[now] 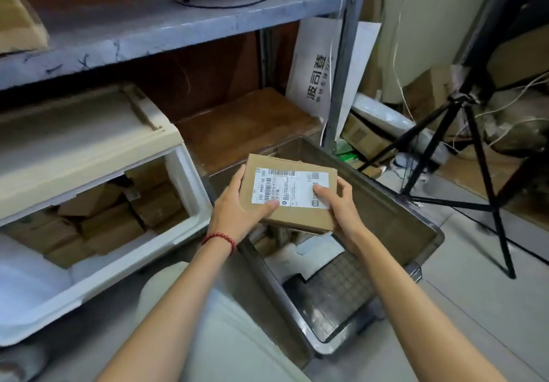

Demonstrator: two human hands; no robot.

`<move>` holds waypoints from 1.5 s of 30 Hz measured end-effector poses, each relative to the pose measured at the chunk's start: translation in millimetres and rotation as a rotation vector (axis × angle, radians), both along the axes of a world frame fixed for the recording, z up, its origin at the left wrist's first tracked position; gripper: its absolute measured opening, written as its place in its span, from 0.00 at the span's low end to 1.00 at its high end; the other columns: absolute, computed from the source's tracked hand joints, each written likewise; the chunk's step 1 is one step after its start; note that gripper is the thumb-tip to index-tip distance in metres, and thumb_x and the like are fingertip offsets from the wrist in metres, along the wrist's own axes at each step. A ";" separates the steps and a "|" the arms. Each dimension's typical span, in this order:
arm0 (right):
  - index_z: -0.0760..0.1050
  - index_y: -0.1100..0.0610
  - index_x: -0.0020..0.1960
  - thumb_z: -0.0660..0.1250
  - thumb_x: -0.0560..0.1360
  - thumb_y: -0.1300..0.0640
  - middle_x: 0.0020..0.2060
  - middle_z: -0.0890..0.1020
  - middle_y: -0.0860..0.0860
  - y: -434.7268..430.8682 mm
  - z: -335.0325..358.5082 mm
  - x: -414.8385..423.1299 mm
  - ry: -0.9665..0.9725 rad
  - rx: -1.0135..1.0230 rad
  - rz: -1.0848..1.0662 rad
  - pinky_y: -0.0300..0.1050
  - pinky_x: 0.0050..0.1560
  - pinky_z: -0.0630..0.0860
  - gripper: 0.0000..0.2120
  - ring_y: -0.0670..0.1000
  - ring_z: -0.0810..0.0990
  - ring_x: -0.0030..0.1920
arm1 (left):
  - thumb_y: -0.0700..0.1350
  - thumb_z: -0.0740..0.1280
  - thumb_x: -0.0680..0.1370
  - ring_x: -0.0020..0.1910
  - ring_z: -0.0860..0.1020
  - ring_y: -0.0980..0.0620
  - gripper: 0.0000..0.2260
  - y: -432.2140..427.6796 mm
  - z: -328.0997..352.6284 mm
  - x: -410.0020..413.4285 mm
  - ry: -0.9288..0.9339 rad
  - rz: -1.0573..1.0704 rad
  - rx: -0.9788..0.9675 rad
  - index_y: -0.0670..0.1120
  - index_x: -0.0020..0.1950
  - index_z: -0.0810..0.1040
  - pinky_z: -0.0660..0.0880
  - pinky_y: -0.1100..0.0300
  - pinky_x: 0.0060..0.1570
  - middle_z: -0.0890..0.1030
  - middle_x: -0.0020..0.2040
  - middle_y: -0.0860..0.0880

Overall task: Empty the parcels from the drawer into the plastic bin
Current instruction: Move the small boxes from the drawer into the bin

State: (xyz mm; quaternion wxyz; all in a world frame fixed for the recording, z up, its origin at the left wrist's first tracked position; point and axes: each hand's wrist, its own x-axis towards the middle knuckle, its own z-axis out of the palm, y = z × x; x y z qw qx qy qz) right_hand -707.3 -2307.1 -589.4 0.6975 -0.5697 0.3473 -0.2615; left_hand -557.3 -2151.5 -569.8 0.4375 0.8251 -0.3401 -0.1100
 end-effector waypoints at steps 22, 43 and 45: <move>0.65 0.45 0.64 0.78 0.67 0.49 0.64 0.67 0.45 24.8 -67.9 105.8 0.048 -0.223 0.002 0.35 0.62 0.66 0.31 0.43 0.65 0.64 | 0.57 0.72 0.72 0.70 0.66 0.45 0.36 -19.4 -47.9 83.9 -0.344 -0.120 0.446 0.57 0.75 0.59 0.68 0.46 0.66 0.60 0.74 0.48; 0.62 0.48 0.74 0.56 0.81 0.44 0.77 0.58 0.52 50.1 -46.9 126.3 0.657 -0.985 0.315 0.62 0.74 0.47 0.23 0.56 0.53 0.77 | 0.59 0.58 0.79 0.71 0.64 0.50 0.23 74.3 -45.9 82.3 -0.408 0.112 0.627 0.56 0.73 0.66 0.62 0.50 0.64 0.69 0.72 0.54; 0.64 0.50 0.73 0.56 0.81 0.44 0.75 0.63 0.51 70.4 -39.4 131.0 0.568 -1.022 0.302 0.59 0.75 0.50 0.23 0.54 0.57 0.76 | 0.60 0.58 0.79 0.71 0.65 0.49 0.24 88.8 -36.6 85.3 -0.401 0.162 0.637 0.55 0.74 0.64 0.63 0.48 0.65 0.68 0.72 0.53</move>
